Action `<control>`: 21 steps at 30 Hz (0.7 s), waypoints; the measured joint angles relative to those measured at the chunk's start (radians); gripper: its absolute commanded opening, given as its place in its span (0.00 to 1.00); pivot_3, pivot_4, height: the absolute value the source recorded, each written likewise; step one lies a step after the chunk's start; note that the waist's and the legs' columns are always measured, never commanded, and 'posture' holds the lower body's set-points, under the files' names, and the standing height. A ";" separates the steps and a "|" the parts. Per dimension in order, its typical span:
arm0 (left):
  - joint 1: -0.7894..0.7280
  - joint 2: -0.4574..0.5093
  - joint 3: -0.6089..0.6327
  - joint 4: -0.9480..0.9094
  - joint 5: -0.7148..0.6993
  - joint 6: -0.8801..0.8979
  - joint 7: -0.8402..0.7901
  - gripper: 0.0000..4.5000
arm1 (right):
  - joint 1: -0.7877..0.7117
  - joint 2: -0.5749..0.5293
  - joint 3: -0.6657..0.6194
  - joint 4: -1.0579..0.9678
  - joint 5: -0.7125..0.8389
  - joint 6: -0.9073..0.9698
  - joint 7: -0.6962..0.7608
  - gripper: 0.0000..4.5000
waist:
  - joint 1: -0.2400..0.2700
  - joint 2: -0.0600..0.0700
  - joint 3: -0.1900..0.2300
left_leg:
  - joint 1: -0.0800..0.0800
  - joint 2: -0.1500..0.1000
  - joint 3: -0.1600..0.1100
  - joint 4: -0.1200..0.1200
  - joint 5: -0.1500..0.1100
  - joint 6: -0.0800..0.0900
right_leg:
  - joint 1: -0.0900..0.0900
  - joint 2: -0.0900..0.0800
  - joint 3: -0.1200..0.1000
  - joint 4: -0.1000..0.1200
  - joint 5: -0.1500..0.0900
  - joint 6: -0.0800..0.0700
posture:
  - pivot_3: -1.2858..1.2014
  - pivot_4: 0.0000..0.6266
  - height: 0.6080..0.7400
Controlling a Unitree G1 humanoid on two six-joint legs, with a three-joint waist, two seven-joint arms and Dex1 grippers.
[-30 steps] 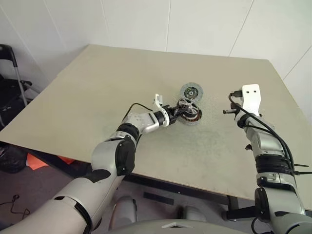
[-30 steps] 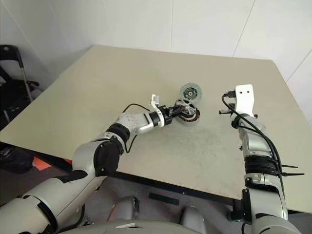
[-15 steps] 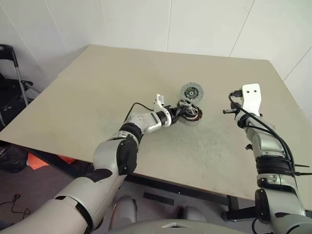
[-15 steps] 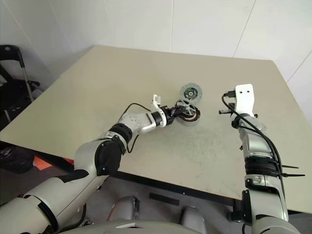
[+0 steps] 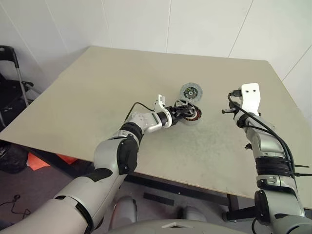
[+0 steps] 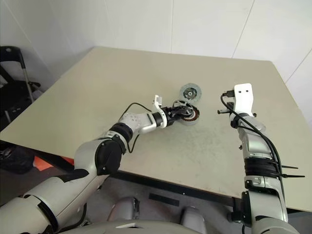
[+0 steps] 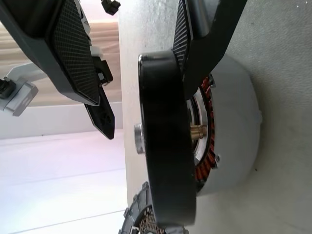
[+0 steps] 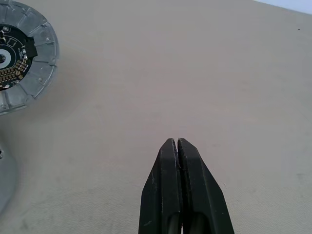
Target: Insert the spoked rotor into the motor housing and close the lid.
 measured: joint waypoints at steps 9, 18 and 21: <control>0.005 0.097 -0.088 -0.023 0.062 0.124 -0.149 0.54 | 0.000 0.025 0.023 -0.054 0.009 0.000 0.064 0.00 | -0.003 0.000 0.000 | 0.001 0.001 0.000 -0.001 0.001 -0.001 | -0.001 0.001 0.000 0.001 0.000 0.000 | 0.52 0.00 1.00; 0.093 0.182 -0.186 -0.104 0.104 0.247 -0.302 0.54 | 0.008 0.027 0.084 -0.196 0.045 -0.002 0.198 0.00 | -0.002 0.000 0.000 | 0.000 0.002 0.000 -0.002 0.000 -0.001 | -0.001 0.001 0.000 0.000 0.000 0.000 | 0.52 0.00 1.00; 0.118 0.206 -0.193 -0.137 0.106 0.266 -0.319 0.54 | 0.021 0.027 0.131 -0.250 0.046 -0.002 0.247 0.00 | -0.003 0.000 0.000 | 0.001 0.003 0.000 -0.002 -0.001 -0.004 | 0.000 0.001 0.000 0.001 0.000 0.000 | 0.52 0.00 1.00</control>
